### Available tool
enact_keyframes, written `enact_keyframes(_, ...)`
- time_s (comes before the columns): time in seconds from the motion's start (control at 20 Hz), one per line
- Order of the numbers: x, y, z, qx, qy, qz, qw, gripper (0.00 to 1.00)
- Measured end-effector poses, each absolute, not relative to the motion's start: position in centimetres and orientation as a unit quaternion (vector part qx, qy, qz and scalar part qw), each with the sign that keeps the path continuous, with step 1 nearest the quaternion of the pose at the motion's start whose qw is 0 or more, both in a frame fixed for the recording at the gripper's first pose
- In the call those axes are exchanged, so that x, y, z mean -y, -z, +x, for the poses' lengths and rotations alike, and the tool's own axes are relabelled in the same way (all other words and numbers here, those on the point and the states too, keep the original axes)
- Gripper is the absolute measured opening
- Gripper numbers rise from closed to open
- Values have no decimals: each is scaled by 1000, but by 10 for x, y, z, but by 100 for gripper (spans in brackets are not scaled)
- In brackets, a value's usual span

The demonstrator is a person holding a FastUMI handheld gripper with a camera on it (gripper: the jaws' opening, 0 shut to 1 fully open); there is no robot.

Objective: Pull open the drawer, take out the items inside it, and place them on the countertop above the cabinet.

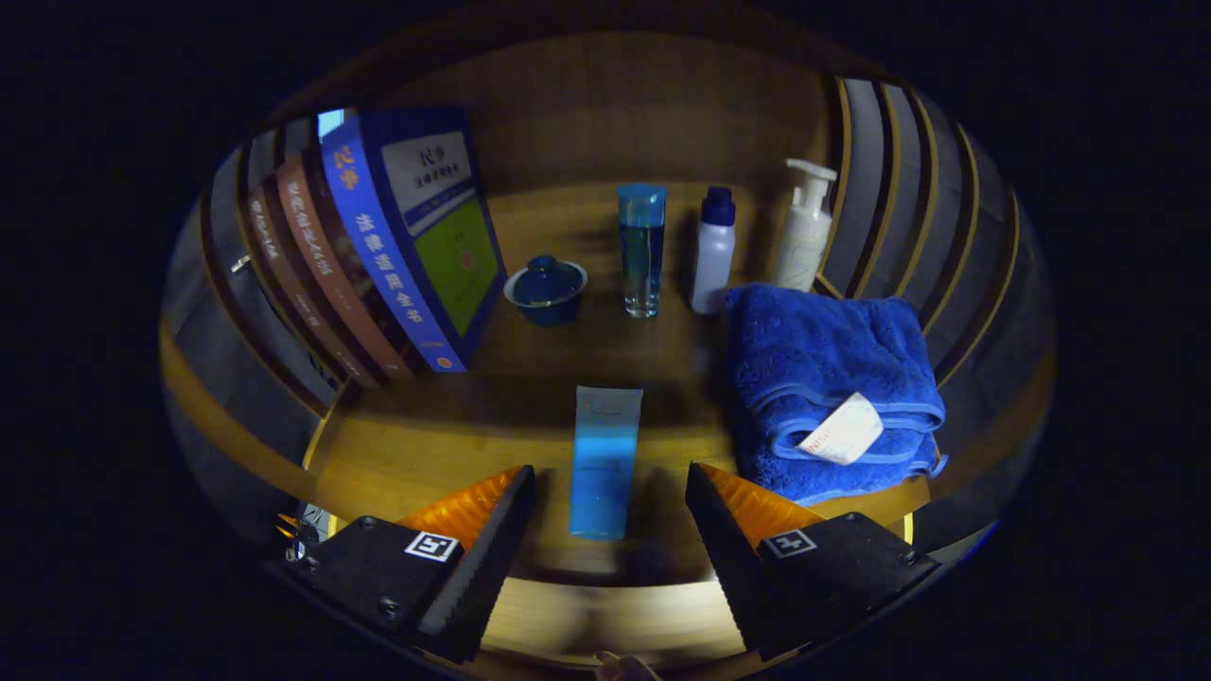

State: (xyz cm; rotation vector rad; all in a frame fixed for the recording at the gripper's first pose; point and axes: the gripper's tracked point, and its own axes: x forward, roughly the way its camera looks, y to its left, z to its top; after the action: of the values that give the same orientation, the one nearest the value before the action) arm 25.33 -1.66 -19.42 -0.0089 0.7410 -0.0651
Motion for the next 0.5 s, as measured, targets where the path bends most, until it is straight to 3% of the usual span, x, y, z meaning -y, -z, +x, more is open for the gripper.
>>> enact_keyframes(0.5, -1, 124, 136, -183, 2, -6, 983, 100)
